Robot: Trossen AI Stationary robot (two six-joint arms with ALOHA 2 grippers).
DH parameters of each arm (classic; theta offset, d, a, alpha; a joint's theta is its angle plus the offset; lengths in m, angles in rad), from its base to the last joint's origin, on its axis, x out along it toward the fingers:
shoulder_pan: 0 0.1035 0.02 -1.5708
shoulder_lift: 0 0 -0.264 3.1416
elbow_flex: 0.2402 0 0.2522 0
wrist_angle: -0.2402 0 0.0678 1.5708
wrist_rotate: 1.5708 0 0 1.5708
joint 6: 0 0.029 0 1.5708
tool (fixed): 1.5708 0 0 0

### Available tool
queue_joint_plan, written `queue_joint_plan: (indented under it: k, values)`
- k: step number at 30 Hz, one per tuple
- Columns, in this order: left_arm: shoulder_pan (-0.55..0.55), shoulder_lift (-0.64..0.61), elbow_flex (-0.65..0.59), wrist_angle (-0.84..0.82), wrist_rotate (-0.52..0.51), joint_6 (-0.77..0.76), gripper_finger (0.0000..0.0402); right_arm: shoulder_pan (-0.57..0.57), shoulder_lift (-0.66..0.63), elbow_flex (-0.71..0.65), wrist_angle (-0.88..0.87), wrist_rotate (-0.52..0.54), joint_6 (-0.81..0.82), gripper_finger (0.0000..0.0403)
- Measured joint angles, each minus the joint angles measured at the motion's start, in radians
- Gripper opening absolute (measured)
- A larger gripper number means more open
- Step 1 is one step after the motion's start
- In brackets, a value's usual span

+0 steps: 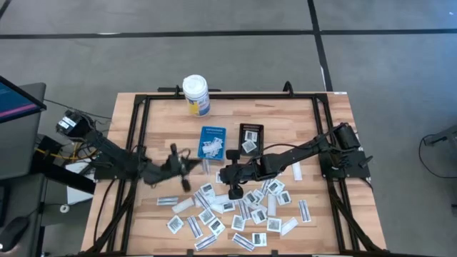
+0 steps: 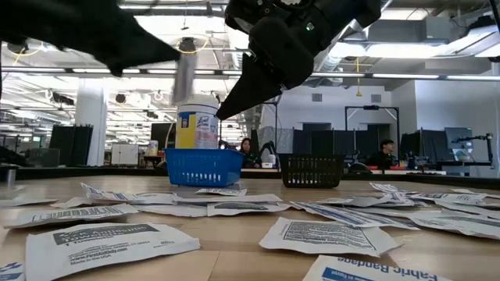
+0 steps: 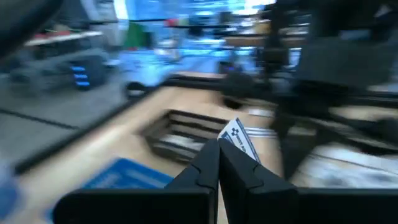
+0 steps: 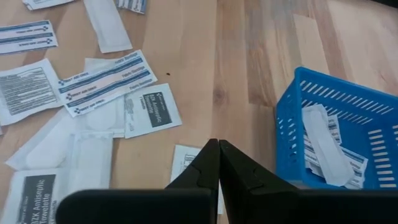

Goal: Pick & Place First Aid Supplies

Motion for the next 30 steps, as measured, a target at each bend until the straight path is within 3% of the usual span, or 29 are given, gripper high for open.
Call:
queue_joint_plan:
  k: [3, 7, 12, 17, 23, 27, 30]
  values:
    - [0.154, 0.012, 0.0, 0.003, 0.048, -0.032, 0.0004, 0.006, 0.0, 0.0, 0.0, 0.0, 0.0, 0.0]
    - [0.352, 0.071, 0.001, 0.0, 0.284, -0.054, 0.0004, 0.007, 0.0, 0.0, -0.001, 0.0, 0.0, 0.0]
    - [0.503, 0.169, 0.001, -0.002, 0.328, -0.085, 0.0006, 0.008, 0.0, 0.0, -0.005, 0.0, 0.006, 0.0]
    - [0.546, 0.222, 0.001, 0.001, 0.449, -0.105, 0.0022, 0.019, 0.0, 0.0, -0.048, 0.0, 0.023, 0.0]
    - [0.561, 0.251, 0.001, 0.0, 0.471, -0.11, 0.005, 0.02, -0.001, -0.025, -0.021, 0.0, 0.023, 0.0]
    - [0.551, 0.232, 0.001, -0.003, 0.472, -0.128, 0.0074, 0.015, -0.001, -0.047, 0.007, 0.0, 0.023, 0.0]
    - [0.526, 0.179, 0.005, 0.009, 0.539, -0.134, 0.008, 0.005, -0.001, -0.048, 0.004, 0.0, 0.045, 0.0]
